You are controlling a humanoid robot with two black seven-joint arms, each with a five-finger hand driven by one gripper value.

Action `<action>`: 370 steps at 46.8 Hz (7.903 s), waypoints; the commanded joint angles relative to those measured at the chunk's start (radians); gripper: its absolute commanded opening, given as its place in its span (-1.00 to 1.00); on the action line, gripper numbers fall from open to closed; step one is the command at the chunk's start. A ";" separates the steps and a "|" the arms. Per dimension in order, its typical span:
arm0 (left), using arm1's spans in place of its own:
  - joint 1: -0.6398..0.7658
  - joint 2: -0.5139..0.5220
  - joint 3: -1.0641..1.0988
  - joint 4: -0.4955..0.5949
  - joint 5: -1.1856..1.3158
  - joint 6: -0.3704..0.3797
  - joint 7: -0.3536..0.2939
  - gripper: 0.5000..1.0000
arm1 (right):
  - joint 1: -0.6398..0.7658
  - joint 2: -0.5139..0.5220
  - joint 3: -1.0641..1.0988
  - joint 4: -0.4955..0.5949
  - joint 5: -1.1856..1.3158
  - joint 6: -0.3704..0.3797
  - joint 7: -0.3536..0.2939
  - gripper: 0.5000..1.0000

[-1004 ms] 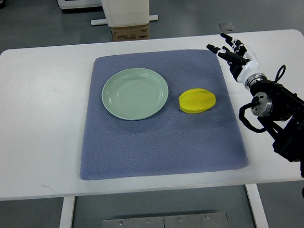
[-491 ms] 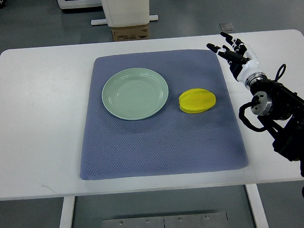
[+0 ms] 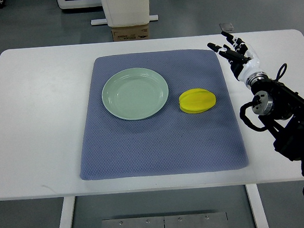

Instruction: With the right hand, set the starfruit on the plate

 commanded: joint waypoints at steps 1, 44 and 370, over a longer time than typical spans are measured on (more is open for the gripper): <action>0.000 0.000 0.000 0.000 0.000 0.000 0.000 1.00 | 0.000 -0.002 0.001 0.000 0.000 0.000 0.000 1.00; 0.000 0.000 0.000 0.000 0.000 0.000 0.000 1.00 | 0.001 -0.050 -0.087 0.014 -0.002 0.035 0.009 1.00; 0.000 0.000 0.000 0.000 0.000 0.000 0.000 1.00 | 0.320 0.084 -0.964 0.002 -0.310 0.002 0.121 0.99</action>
